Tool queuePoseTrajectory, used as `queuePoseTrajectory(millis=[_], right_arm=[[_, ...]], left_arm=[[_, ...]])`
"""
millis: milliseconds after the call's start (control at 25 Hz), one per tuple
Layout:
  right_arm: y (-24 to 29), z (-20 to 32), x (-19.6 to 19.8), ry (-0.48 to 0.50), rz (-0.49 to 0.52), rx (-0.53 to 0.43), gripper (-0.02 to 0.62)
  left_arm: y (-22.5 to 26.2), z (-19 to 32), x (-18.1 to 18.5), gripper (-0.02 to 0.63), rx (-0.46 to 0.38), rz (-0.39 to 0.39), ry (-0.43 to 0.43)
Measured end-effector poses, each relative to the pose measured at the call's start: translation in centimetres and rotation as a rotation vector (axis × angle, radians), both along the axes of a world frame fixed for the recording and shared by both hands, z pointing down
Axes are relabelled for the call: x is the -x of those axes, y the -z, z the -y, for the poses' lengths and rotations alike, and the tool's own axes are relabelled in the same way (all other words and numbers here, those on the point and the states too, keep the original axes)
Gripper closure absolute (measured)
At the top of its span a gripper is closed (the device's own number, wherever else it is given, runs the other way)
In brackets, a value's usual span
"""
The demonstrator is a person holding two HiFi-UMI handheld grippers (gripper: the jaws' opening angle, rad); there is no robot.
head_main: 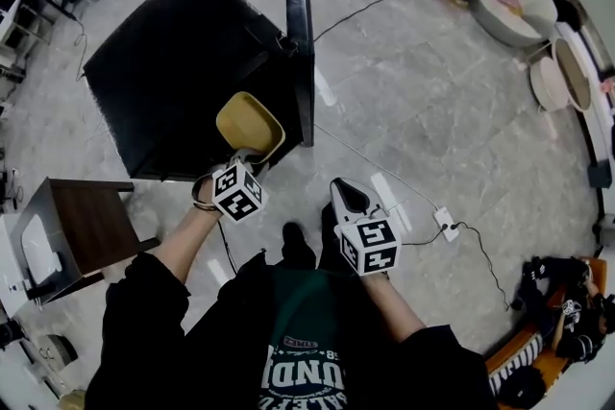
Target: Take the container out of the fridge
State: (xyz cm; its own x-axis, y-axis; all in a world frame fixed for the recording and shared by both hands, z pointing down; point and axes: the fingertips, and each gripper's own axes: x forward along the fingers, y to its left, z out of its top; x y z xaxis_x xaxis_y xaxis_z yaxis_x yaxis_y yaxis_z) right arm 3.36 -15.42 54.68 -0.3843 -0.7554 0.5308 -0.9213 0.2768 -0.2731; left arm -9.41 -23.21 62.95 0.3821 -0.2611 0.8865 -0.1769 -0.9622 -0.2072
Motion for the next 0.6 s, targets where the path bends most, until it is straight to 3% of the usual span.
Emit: queuePoseTrajectory(millis=[600], right_arm=[[1.5, -0.9, 2.0, 0.002, -0.009, -0.044, 0.560]], left_arm=[[3.7, -6.2, 0.7, 0.579, 0.008, -0.019, -0.026]])
